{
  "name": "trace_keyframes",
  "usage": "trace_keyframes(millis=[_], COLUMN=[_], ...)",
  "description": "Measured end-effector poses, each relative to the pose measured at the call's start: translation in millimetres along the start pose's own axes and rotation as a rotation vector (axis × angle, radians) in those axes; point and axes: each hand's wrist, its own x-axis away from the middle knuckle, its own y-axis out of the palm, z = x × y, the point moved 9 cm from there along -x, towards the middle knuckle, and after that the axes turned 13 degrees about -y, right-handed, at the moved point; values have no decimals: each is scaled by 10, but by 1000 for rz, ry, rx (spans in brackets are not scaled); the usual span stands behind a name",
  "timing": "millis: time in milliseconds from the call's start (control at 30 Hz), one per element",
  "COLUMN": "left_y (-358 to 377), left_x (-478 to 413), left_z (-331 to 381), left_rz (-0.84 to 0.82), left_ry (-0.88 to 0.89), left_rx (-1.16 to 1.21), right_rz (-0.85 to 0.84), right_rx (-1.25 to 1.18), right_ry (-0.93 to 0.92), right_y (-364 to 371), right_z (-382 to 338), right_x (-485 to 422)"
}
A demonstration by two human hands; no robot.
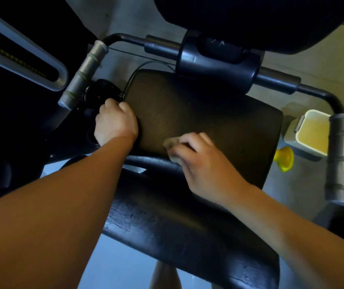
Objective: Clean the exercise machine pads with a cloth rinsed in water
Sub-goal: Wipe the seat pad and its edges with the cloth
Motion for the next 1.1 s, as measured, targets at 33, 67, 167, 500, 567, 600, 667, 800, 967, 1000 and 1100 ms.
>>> trace_keyframes(millis=[33,67,167,500,567,600,667,800,967,1000,1100], left_y=[-16,-43,-54,14,2,-5,-13,-9,8,30,116], left_x=[27,68,255,423,431,443,456,483,579,622,780], left_z=[25,55,127,66,66,75,86,98,234,276,475], left_rz=[-1,2,32,52,67,71,71,66,35,19,-31], left_ry=[29,69,199,230,225,228,225,232,237,257,348], left_rx=[11,15,-55,-123,-120,-116,-99,-111,-111,-111,-128], right_rz=[-28,-60,-151,-53,-42,-41,-57,-47,110,165,238], right_rx=[-20,-32,6,124,115,111,106,35,57,60,56], right_ry=[-25,-53,-97,-145,-156,-157,-151,-43,-14,51,150], right_y=[17,20,37,261,263,238,152,-26,-192,-250,-320], right_z=[-75,-135,-194,-346,-326,-304,-224,4,315,475,695], right_x=[50,96,258,-225,-202,-100,190,587,356,291,220])
